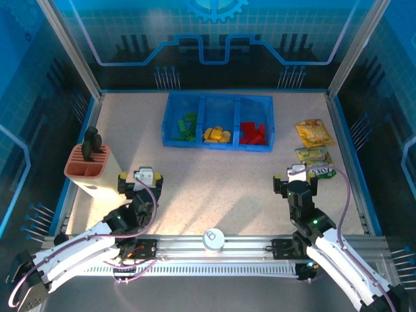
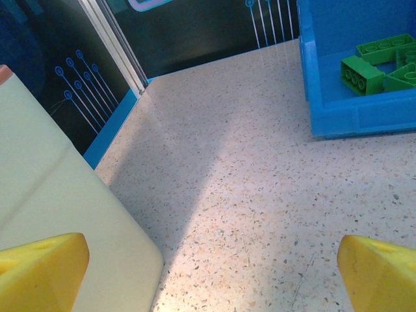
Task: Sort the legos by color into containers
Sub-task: Reset both arms
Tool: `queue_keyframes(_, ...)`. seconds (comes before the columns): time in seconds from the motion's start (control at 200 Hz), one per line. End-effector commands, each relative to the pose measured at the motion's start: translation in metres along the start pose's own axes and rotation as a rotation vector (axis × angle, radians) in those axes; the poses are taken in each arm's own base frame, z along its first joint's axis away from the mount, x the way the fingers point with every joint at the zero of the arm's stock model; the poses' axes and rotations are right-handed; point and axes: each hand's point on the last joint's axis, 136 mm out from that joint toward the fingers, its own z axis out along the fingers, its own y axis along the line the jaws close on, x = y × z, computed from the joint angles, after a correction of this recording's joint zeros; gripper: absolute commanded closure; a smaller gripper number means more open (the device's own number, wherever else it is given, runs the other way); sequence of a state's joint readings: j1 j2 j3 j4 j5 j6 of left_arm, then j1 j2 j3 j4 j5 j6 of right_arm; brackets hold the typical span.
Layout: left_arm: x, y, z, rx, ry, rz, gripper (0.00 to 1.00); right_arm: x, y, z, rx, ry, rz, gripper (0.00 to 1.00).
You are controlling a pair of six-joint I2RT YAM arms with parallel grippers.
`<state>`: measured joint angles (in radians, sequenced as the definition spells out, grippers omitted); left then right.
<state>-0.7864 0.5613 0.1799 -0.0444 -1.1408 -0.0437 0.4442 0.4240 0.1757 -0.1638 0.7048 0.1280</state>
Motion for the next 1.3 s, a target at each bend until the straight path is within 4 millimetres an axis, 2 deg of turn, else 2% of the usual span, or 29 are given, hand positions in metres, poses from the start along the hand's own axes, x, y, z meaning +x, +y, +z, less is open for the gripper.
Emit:
queue_keyframes(0.0, -0.009, 0.008, 0.002, -0.043, -0.036, -0.039, 0.01, -0.025, -0.007, 0.0, 0.047, -0.119, 0.035, 0.0)
queue_keyframes(0.35, -0.015, 0.007, 0.009, -0.031, -0.093, -0.07, 0.01, -0.033, -0.009, 0.01, 0.057, -0.21, 0.043, 0.0)
queue_keyframes(0.37, -0.016, 0.007, 0.01, -0.03, -0.101, -0.069, 0.01, -0.039, -0.009, 0.009, 0.056, -0.239, 0.055, 0.0)
queue_keyframes(0.485, -0.018, 0.01, 0.014, -0.035, -0.125, -0.099, 0.01, -0.044, -0.009, 0.009, 0.061, -0.305, 0.062, 0.0)
queue_keyframes(0.69, -0.02, 0.003, 0.021, 0.012, -0.145, -0.109, 0.01, -0.048, -0.008, 0.007, 0.052, -0.358, 0.061, 0.0)
queue_keyframes(0.95, -0.023, 0.01, 0.028, -0.006, -0.192, -0.154, 0.01, -0.048, -0.003, 0.008, 0.028, -0.36, 0.056, 0.0)
queue_keyframes(1.156, -0.024, 0.007, 0.029, 0.027, -0.223, -0.169, 0.01, -0.049, 0.0, 0.018, 0.021, -0.36, 0.063, 0.0)
queue_keyframes(1.296, -0.022, 0.013, 0.032, 0.012, -0.223, -0.194, 0.01, -0.055, 0.008, 0.026, 0.003, -0.386, 0.047, 0.0)
